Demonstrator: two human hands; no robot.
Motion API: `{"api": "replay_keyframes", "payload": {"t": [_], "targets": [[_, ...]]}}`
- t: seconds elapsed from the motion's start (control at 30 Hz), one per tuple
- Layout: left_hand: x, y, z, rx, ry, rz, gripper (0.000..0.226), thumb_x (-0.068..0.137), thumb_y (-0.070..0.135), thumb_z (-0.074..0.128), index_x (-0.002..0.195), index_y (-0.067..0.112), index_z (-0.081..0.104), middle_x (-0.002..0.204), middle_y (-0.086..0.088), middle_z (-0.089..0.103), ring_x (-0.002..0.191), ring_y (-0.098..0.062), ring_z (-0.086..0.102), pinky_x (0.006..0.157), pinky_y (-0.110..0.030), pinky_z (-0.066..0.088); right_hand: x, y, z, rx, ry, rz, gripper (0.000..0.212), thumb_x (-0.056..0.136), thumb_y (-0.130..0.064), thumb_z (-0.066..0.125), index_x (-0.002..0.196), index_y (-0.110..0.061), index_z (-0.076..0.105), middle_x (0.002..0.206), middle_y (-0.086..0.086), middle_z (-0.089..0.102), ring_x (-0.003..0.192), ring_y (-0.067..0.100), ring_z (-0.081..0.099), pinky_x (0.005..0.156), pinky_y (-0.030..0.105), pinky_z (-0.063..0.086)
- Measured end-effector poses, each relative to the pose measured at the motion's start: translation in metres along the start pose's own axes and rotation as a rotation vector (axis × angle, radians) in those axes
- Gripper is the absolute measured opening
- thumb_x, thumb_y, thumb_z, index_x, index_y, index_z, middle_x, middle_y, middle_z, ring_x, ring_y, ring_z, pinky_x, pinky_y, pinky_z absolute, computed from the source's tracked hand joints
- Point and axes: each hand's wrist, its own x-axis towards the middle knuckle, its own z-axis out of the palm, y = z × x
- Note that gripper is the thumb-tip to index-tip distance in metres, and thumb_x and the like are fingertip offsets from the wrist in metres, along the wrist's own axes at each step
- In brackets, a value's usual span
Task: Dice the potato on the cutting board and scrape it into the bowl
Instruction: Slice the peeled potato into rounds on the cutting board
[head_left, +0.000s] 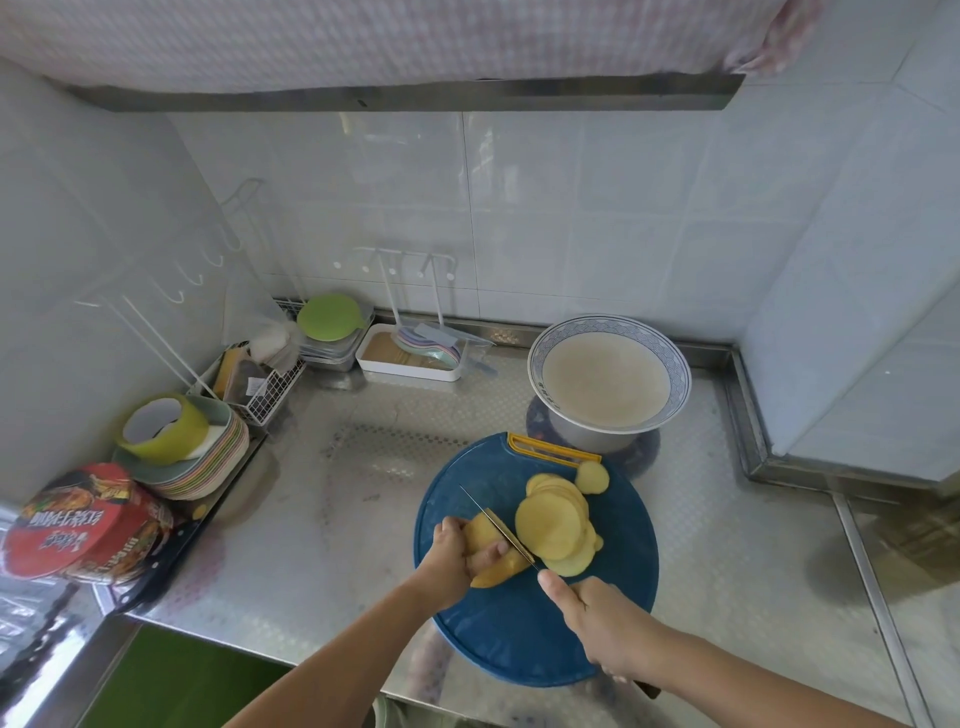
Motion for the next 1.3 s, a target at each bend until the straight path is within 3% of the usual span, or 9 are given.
{"api": "replay_keyframes", "payload": {"t": [0.23,0.33,0.43,0.57,0.63,0.73,0.83,1.03,1.3], "targets": [[-0.009,0.003,-0.006,0.185,0.031,0.111,0.06,0.09,0.04,0.061,0.13,0.005,0.034,0.132,-0.015,0.045,0.074,0.038,0.033,0.066,-0.001,0.037,0.007,0.001,-0.003,0.051,-0.04,0.025,0.058,0.098,-0.065,0.021,0.068,-0.016,0.031,0.056,-0.003,0.033,0.031,0.003,0.032,0.04,0.017,0.028],[-0.011,0.005,-0.007,0.127,0.011,0.049,0.06,0.09,0.04,0.061,0.131,0.005,0.034,0.133,-0.015,0.044,0.072,0.022,0.045,0.067,-0.001,0.035,0.009,-0.001,-0.004,0.073,-0.054,0.027,0.057,0.098,-0.065,0.02,0.07,-0.017,0.03,0.056,-0.003,0.031,0.031,0.003,0.029,0.038,0.017,0.029],[-0.01,0.004,-0.006,0.117,-0.014,0.009,0.06,0.091,0.039,0.06,0.131,0.004,0.034,0.131,-0.014,0.044,0.079,0.011,0.035,0.07,-0.003,0.034,0.012,0.0,-0.002,0.077,-0.043,0.02,0.057,0.097,-0.066,0.021,0.07,-0.017,0.031,0.055,-0.003,0.031,0.031,0.003,0.029,0.039,0.019,0.031],[-0.006,0.004,-0.003,0.118,-0.088,-0.046,0.033,0.098,0.015,0.053,0.124,0.01,0.033,0.116,0.002,0.042,0.079,0.008,0.042,0.07,-0.006,0.04,0.013,0.001,-0.001,0.074,-0.036,0.018,0.059,0.095,-0.07,0.019,0.07,-0.018,0.032,0.055,-0.002,0.034,0.039,0.009,0.033,0.041,0.023,0.035],[-0.007,0.011,-0.003,0.157,-0.114,-0.095,0.029,0.097,0.005,0.051,0.119,0.014,0.032,0.117,0.005,0.042,0.088,0.003,0.049,0.079,-0.007,0.041,0.013,0.0,-0.002,0.063,-0.046,0.022,0.059,0.095,-0.069,0.018,0.07,-0.018,0.033,0.056,-0.001,0.035,0.042,0.011,0.034,0.043,0.023,0.037],[-0.014,0.018,-0.006,0.026,-0.092,-0.145,0.038,0.093,0.019,0.06,0.122,0.013,0.035,0.136,-0.005,0.037,0.119,-0.02,0.049,0.102,-0.025,0.04,0.015,-0.004,-0.002,0.082,-0.054,0.027,0.059,0.095,-0.069,0.018,0.074,-0.017,0.035,0.059,0.0,0.035,0.044,0.012,0.033,0.041,0.021,0.035],[-0.02,0.019,-0.009,0.101,-0.048,-0.116,0.059,0.09,0.037,0.061,0.132,0.003,0.035,0.134,-0.013,0.043,0.123,-0.028,0.047,0.099,-0.03,0.04,0.016,-0.007,-0.001,0.095,-0.055,0.023,0.058,0.096,-0.068,0.017,0.078,-0.017,0.037,0.061,-0.001,0.036,0.045,0.01,0.033,0.039,0.019,0.033],[-0.024,0.024,-0.013,0.07,-0.054,-0.094,0.059,0.09,0.039,0.061,0.132,0.004,0.037,0.134,-0.015,0.046,0.122,-0.027,0.048,0.099,-0.031,0.041,0.019,0.0,0.006,0.136,-0.038,0.029,0.06,0.094,-0.071,0.02,0.073,-0.017,0.035,0.061,-0.001,0.033,0.043,0.01,0.03,0.038,0.021,0.031],[-0.026,0.024,-0.016,0.047,-0.081,-0.084,0.06,0.09,0.037,0.062,0.131,0.001,0.035,0.134,-0.018,0.045,0.122,-0.03,0.049,0.1,-0.032,0.042,0.009,0.022,0.011,0.037,-0.005,-0.015,0.058,0.097,-0.063,0.017,0.065,-0.018,0.035,0.06,-0.005,0.037,0.052,0.007,0.036,0.063,0.023,0.037]]}}
